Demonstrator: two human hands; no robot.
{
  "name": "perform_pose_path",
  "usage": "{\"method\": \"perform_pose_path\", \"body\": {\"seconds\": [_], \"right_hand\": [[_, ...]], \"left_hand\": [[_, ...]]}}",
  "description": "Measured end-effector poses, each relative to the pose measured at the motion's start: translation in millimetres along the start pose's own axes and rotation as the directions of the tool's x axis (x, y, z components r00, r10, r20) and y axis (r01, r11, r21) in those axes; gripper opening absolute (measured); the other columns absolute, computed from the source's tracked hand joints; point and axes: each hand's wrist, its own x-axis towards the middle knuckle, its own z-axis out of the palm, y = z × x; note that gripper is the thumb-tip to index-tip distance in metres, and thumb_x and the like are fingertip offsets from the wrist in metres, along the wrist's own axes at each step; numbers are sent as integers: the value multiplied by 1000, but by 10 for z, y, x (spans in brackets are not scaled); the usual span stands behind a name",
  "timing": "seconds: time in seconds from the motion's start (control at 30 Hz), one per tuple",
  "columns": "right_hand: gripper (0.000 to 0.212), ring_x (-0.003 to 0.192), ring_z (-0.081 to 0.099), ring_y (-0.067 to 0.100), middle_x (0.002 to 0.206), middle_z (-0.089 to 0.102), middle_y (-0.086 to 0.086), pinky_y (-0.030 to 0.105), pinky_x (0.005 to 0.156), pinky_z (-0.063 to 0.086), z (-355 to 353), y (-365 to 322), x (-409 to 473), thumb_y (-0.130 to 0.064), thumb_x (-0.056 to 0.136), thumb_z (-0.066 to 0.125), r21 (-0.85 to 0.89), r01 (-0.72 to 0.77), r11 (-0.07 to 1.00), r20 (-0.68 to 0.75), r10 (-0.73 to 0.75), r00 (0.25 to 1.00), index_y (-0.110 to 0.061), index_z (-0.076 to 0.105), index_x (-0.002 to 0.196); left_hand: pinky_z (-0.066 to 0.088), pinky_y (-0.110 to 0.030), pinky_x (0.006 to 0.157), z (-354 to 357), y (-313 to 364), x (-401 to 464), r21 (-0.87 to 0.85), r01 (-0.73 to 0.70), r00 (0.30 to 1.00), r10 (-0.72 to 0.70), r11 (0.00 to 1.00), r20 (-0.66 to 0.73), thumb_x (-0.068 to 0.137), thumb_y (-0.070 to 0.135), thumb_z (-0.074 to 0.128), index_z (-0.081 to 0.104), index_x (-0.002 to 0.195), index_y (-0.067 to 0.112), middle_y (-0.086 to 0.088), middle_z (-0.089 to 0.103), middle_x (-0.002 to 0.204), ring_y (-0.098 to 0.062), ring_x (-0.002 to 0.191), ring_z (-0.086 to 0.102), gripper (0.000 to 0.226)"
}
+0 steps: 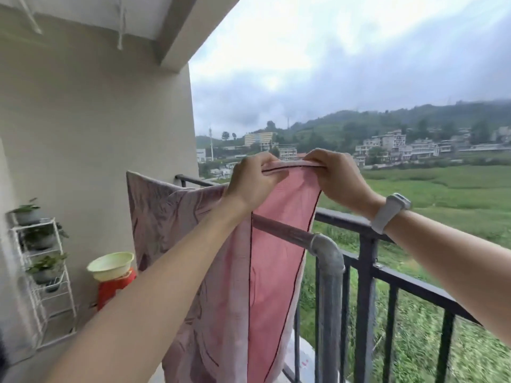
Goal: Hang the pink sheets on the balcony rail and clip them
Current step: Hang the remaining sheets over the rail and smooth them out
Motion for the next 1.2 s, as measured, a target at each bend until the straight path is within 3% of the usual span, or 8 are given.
{"method": "perform_pose_path", "body": {"seconds": [0.13, 0.33, 0.5, 0.6, 0.83, 0.97, 1.07, 1.2], "right_hand": [[30, 78, 60, 22, 90, 69, 16, 27, 69, 44, -305, 160, -137, 8, 74, 48, -11, -109, 994, -206, 105, 973, 0, 65, 96], [41, 83, 63, 33, 90, 69, 18, 40, 75, 50, -206, 237, -511, 9, 63, 43, -27, -145, 989, -142, 140, 980, -1, 66, 95], [38, 87, 60, 30, 101, 64, 7, 30, 62, 40, -58, 372, -559, 10, 74, 41, -200, 63, 978, 273, -6, 962, -9, 61, 100], [31, 82, 60, 29, 98, 63, 4, 33, 59, 44, -16, 538, -533, 4, 78, 41, -281, 221, 934, 436, -81, 896, -12, 58, 98], [31, 72, 49, 20, 95, 65, 17, 23, 60, 32, -597, 711, 285, 7, 85, 37, 46, -168, 985, -184, 174, 967, -1, 58, 106], [21, 74, 52, 27, 89, 62, 19, 25, 59, 30, -812, 1124, 171, -1, 92, 36, 291, -167, 942, -380, 273, 883, 5, 55, 99], [21, 68, 57, 26, 77, 63, 9, 25, 55, 43, -637, 1427, -350, -4, 92, 41, 274, -153, 949, 104, 129, 986, -4, 59, 81], [26, 64, 56, 20, 66, 59, 0, 28, 60, 46, -332, 1533, -821, -19, 87, 59, 117, -129, 985, 713, 7, 701, -14, 54, 62]], "left_hand": [[37, -16, 62, 118, 268, -23, 81, -79, 996, 76, 994, 44, 79, 16, 69, 63, 98, 9, 2, 58, 88, -10, 82, 52, 21], [32, -19, 59, 179, -442, -536, 237, 122, 986, -145, 964, 80, 85, 13, 58, 58, 87, 12, -7, 65, 91, -17, 78, 53, 2], [38, -27, 68, 79, -696, -707, 216, 388, 882, -429, 896, 194, 92, 13, 46, 53, 92, 12, -6, 57, 90, -19, 84, 50, 7], [36, -12, 58, -35, -586, -573, 178, 416, 897, -435, 891, 77, 92, 9, 47, 53, 94, 11, -5, 56, 87, -15, 84, 47, 7], [28, -16, 58, 144, 510, 488, 309, 167, 929, -45, 936, -367, 92, 14, 48, 55, 103, 4, -12, 62, 100, -18, 85, 51, 16], [36, -20, 57, 617, 1039, 463, 221, -57, 986, 89, 974, -139, 91, 24, 52, 52, 89, 14, 1, 58, 78, -13, 68, 50, 11], [39, -23, 62, 853, 846, 187, 387, 2, 964, -104, 922, 244, 88, 31, 57, 53, 81, 21, 12, 54, 72, -7, 68, 49, 12], [40, -24, 74, 805, 589, -49, 357, 161, 934, -259, 920, 246, 82, 15, 65, 59, 75, 20, 1, 62, 78, -11, 77, 55, 10]]}}
